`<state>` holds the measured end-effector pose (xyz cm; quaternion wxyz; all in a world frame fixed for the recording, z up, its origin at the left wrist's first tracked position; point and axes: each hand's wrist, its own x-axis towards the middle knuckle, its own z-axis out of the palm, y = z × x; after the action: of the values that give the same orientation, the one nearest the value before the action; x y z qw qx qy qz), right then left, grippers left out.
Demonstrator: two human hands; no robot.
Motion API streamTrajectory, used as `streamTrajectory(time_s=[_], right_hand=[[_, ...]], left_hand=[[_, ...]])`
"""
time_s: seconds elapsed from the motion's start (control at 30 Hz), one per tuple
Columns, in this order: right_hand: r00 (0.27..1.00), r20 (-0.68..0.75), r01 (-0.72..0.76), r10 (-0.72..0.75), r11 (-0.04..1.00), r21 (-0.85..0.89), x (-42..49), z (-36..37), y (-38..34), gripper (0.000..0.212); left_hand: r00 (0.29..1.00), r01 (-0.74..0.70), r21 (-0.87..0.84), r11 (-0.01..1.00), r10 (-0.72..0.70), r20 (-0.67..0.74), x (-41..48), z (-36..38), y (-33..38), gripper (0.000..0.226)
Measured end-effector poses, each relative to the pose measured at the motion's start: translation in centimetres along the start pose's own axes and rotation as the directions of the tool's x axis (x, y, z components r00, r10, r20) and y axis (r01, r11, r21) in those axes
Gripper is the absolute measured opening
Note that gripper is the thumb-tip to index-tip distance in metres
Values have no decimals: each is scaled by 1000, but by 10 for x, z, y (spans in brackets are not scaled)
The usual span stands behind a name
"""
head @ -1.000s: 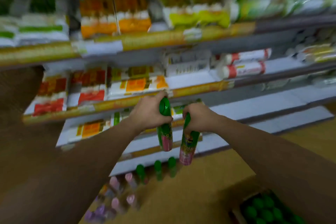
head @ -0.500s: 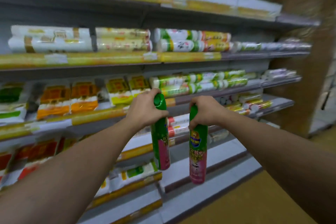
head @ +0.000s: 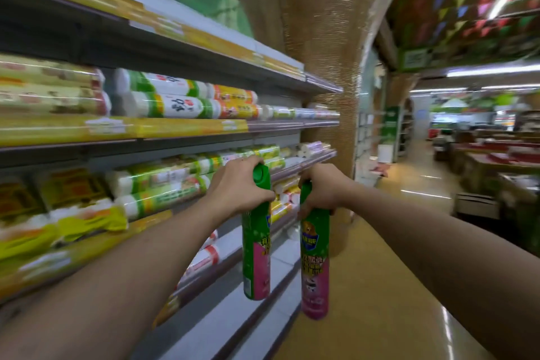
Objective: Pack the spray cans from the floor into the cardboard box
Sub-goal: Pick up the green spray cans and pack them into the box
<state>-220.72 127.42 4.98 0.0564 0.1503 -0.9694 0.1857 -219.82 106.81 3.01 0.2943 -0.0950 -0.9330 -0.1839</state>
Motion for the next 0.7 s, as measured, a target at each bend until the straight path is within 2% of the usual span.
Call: streamTrajectory(time_s=[0.17,0.3,0.43,0.57,0.7], right_hand=[[979,-60,-195,194,981,-17,23,-4,19,65],[933,-128,-335,336,942,32,31,-3,46,63],[885,-130,-443,447,895,57,36,9,78,62],[843,-107,-527,527,850,29,45,33,115,61],[829,-63,-558,555,828,-53,53,63,160,64]], left_hand=[[987,-105,-147,983,122,109,49,43,-11,58],[959,-199,-258,945,242,149,80,90,-9,61],[933,-234,-328,915,307,191,93,140,0,56],[912,-240,-385,891,343,225,102,196,9,70],[894,-196,-451,871,347,282,101,255,20,73]])
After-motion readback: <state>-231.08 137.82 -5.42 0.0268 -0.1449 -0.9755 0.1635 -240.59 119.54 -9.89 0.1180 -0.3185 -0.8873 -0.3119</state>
